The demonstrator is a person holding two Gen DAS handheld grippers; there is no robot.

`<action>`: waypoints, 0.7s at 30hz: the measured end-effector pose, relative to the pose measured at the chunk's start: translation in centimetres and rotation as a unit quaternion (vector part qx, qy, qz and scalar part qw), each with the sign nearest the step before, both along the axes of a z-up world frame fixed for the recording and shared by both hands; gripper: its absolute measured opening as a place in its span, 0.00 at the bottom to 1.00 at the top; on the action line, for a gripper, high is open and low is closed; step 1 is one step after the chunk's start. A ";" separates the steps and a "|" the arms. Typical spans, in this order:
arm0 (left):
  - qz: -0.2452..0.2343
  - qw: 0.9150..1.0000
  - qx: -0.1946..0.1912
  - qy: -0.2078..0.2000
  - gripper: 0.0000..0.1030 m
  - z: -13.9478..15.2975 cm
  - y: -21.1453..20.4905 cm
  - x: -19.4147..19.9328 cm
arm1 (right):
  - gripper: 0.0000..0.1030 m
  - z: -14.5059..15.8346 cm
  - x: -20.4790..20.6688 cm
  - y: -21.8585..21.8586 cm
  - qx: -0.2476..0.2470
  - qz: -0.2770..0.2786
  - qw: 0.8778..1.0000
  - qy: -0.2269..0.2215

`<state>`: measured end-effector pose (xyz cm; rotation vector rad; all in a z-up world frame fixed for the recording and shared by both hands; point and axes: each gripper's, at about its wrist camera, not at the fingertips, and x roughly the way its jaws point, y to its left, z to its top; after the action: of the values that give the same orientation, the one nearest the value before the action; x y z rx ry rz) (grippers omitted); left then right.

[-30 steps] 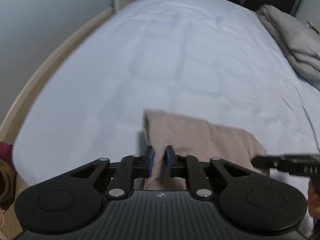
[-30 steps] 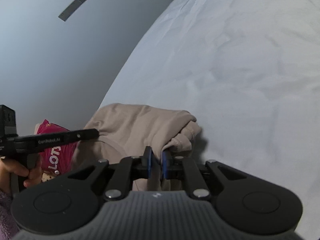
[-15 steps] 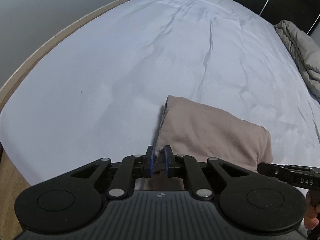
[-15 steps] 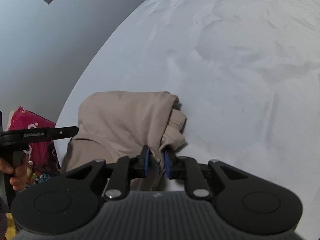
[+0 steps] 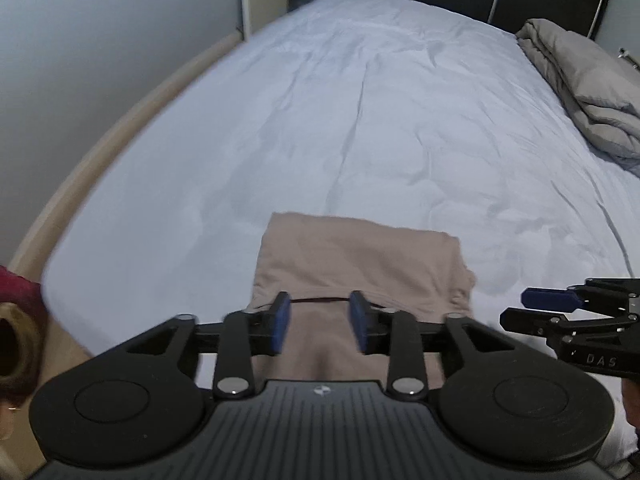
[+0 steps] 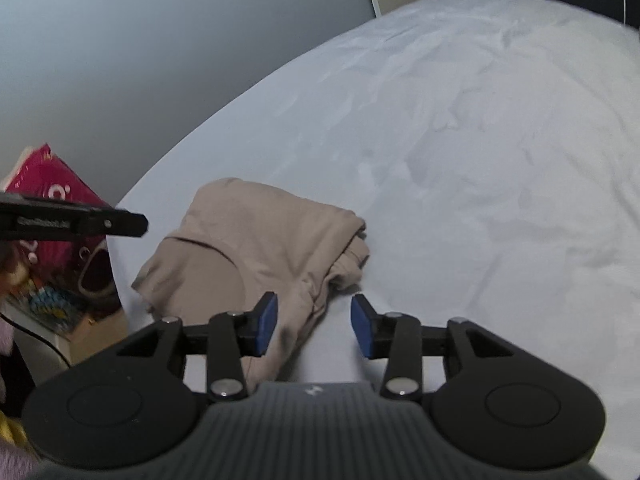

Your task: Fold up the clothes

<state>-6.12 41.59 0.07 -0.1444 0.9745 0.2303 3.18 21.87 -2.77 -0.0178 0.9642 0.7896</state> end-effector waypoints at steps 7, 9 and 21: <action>0.064 0.998 0.016 -0.020 0.58 1.5 -5.7 -2.7 | 0.51 2.6 -3.1 -1.9 -0.022 -0.002 0.999 -0.038; 0.087 0.996 0.011 -0.020 0.59 0.6 -6.5 -3.4 | 0.53 2.9 -4.0 -2.4 -0.024 -0.001 0.999 -0.042; 0.086 0.995 -0.011 0.053 0.59 -5.5 -8.7 -6.9 | 0.57 -0.6 -6.9 -2.8 -0.051 -0.029 0.998 -0.011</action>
<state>-13.02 32.88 -5.41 -0.2380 1.0711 0.3884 -3.70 19.10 -3.35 -0.0871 0.9805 0.6855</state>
